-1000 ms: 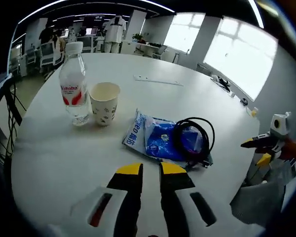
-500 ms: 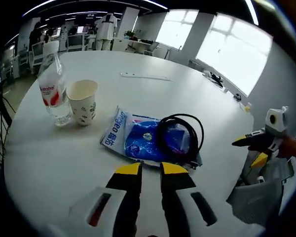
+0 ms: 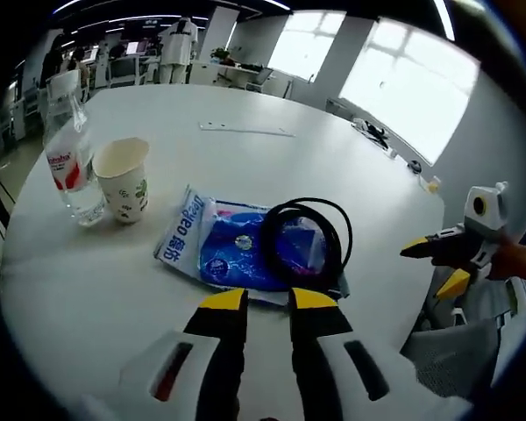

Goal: Arrange the tabletop items into an orderly group along one side of the table until the central work area is clear of visible clutter.

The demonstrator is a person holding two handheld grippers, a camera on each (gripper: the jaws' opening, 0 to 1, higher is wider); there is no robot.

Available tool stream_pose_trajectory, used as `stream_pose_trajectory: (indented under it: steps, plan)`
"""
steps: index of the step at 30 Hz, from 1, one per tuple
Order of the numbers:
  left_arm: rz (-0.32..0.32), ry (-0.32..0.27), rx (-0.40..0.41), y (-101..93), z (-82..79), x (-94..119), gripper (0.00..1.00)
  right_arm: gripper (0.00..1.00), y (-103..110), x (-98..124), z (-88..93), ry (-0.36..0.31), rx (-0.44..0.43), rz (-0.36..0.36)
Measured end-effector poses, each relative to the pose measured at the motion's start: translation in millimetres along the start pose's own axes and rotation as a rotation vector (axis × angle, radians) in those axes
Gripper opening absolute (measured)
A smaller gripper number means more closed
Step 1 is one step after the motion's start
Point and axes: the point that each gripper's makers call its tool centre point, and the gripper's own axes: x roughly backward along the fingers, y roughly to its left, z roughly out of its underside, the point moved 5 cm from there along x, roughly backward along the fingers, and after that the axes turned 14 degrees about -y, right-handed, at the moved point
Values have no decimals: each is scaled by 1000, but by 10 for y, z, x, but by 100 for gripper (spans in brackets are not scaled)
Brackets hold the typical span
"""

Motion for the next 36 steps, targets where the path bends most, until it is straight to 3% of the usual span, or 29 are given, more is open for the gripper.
stream_pose_trajectory:
  steps: [12,17,19,22,29,36]
  plan:
    - [16,18,-16,1,-34,-57,16,60,-43,-63,-2,14,-4,9]
    - [9,16,14,3,-43,-116,16,58,-69,-92,3,16,-17,18]
    - [2,14,22,-2,-46,-155,15,56,-96,-142,-16,15,-45,44]
    - [-20,7,61,-25,-53,-235,16,52,-142,-276,-122,-41,-124,89]
    - [-41,5,92,-95,-69,-396,16,50,-153,-602,-289,-84,-198,122]
    - [-87,10,89,-33,-70,-504,15,47,-222,-834,-259,-94,-271,183]
